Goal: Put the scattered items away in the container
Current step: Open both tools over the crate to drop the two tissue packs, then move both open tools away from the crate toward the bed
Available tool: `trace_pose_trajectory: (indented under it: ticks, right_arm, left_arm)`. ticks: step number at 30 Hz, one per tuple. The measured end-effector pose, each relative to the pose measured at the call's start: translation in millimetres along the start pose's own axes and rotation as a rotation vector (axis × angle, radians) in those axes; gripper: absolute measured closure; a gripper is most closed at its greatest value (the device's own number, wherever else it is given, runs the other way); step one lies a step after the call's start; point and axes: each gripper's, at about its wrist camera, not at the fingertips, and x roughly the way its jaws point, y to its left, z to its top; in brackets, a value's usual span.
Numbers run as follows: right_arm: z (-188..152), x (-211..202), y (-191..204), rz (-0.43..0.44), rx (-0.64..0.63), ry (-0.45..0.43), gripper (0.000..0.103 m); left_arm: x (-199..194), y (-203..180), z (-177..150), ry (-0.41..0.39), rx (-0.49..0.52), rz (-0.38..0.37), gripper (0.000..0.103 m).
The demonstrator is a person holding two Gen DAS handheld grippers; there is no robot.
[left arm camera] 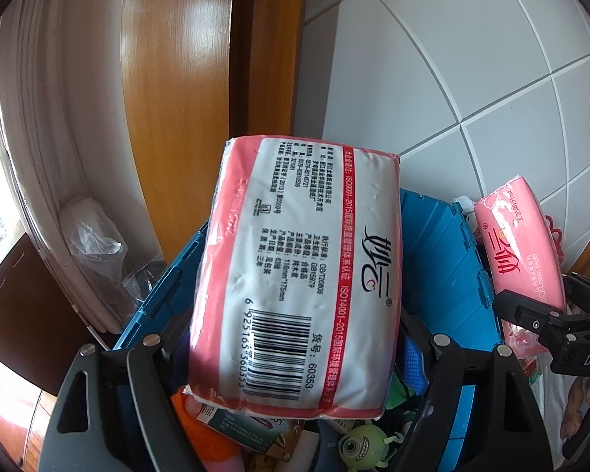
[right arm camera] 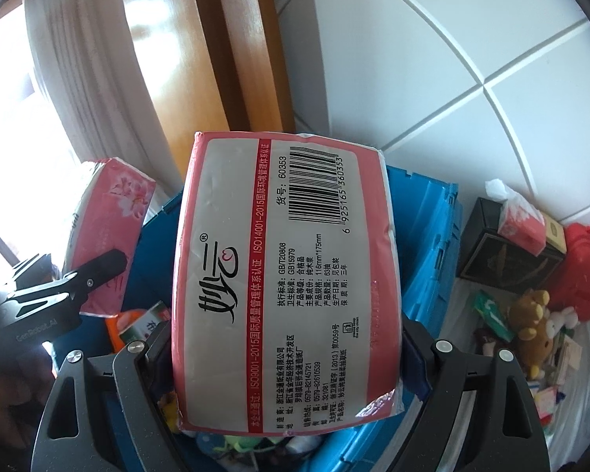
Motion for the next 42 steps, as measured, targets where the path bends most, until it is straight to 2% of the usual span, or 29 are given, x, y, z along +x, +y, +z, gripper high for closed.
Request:
trace_pose_trajectory:
  ticks: [5, 7, 8, 14, 22, 31, 36, 42]
  right_arm:
    - [4.5, 0.5, 3.2, 0.007, -0.006, -0.014, 0.015]
    - [6.8, -2.9, 3.7, 0.0, -0.011, -0.046, 0.01]
    - [7.3, -4.6, 3.3, 0.004, -0.012, -0.058, 0.002]
    - [0.9, -13.2, -2.4, 0.004, -0.002, -0.067, 0.001]
    - [-20.7, -40.1, -5.9, -0.004, 0.016, -0.068, 0.001]
    - [-53.0, -94.3, -20.4, -0.05, 0.048, -0.071, 0.0]
    - [-77.4, -121.5, -49.8, -0.059, 0.099, -0.066, 0.0]
    - [-105.5, -149.6, -85.7, -0.087, 0.148, -0.055, 0.0]
  left_arm:
    - [2.4, 0.5, 1.4, 0.01, 0.005, -0.001, 0.02]
    - [5.4, 3.6, 2.2, 0.03, -0.006, 0.015, 0.009]
    - [3.8, 5.8, 1.6, 0.024, -0.02, 0.018, 0.0]
    - [-3.6, 13.5, 0.5, 0.021, -0.037, 0.036, 0.0]
    - [-14.5, -2.7, -6.1, 0.03, -0.054, 0.032, 0.0]
    - [-43.9, -45.5, -24.8, 0.038, -0.038, 0.048, 0.0]
    - [-61.2, -74.6, -36.2, 0.048, -0.018, 0.054, 0.0]
    - [-76.3, -117.1, -50.7, 0.066, 0.007, 0.021, 0.0]
